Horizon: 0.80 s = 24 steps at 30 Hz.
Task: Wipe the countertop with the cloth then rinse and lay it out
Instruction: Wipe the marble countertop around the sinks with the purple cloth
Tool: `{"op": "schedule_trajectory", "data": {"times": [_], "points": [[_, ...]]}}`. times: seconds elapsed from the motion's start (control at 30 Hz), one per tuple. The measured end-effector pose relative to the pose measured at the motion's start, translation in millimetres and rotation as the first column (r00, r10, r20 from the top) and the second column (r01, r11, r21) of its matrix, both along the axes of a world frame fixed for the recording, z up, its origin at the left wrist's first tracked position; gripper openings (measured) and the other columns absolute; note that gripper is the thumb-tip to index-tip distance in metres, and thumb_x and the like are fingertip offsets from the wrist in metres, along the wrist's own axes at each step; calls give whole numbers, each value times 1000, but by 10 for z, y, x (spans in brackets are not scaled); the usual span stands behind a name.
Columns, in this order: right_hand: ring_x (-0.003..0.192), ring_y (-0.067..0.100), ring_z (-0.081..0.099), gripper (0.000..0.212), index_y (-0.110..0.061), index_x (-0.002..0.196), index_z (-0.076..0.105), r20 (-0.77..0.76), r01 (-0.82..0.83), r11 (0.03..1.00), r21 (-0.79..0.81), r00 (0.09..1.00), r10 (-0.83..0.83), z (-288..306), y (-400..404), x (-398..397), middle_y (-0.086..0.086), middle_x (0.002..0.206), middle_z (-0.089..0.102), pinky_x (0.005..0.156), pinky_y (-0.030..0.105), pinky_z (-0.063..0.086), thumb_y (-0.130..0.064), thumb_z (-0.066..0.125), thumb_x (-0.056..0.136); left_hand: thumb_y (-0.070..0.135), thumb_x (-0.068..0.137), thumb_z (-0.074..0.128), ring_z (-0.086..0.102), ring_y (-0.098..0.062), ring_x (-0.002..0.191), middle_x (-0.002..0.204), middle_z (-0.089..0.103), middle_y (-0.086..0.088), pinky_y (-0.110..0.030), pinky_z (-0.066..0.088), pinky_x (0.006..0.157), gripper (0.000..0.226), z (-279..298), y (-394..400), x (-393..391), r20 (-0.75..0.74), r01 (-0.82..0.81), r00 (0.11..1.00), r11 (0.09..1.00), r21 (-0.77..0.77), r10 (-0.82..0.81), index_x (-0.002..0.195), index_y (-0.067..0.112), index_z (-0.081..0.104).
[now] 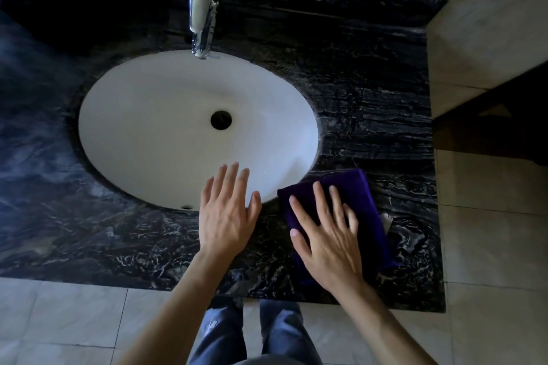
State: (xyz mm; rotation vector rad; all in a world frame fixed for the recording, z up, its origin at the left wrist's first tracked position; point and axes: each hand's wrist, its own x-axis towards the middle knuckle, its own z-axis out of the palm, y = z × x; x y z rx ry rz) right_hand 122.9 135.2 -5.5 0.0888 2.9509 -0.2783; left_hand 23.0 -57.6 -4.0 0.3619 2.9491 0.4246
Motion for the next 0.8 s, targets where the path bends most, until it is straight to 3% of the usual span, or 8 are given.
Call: {"op": "schedule_trajectory", "data": {"times": [0.1, 0.37, 0.6, 0.8], "points": [[158, 37, 7, 54, -50, 156, 26, 10, 43, 999, 8, 999, -43, 31, 100, -166, 6, 172, 10, 121, 62, 12, -60, 26, 103, 48, 102, 33, 36, -33, 147, 155, 46, -14, -51, 26, 120, 58, 1, -159, 31, -2, -21, 1000, 996, -89, 21, 144, 12, 49], [156, 45, 13, 56, -52, 157, 20, 31, -151, 980, 128, 988, 149, 33, 443, -340, 6, 172, 14, 119, 70, 14, -61, 28, 102, 51, 102, 30, 33, -31, 149, 157, 44, -11, -52, 25, 120, 58, -12, -132, -35, 29, -39, 999, 994, -98, 42, 147, 16, 44], [154, 48, 19, 61, -38, 160, 23, -26, -10, 984, 180, 1000, 15, 11, 98, -215, 12, 170, 20, 117, 69, 19, -53, 35, 102, 45, 103, 34, 27, -33, 152, 160, 38, -12, -52, 25, 121, 56, 1, -343, -51, 10, 38, 999, 997, -61, -37, 149, 16, 42], [154, 49, 15, 62, -34, 161, 24, 5, 110, 977, 183, 994, -113, 13, -735, -12, 15, 169, 19, 118, 69, 17, -55, 31, 103, 44, 101, 37, 25, -36, 152, 161, 36, -16, -54, 25, 120, 58, -18, -1297, -130, -12, 70, 997, 991, -112, -72, 150, 15, 43]]}}
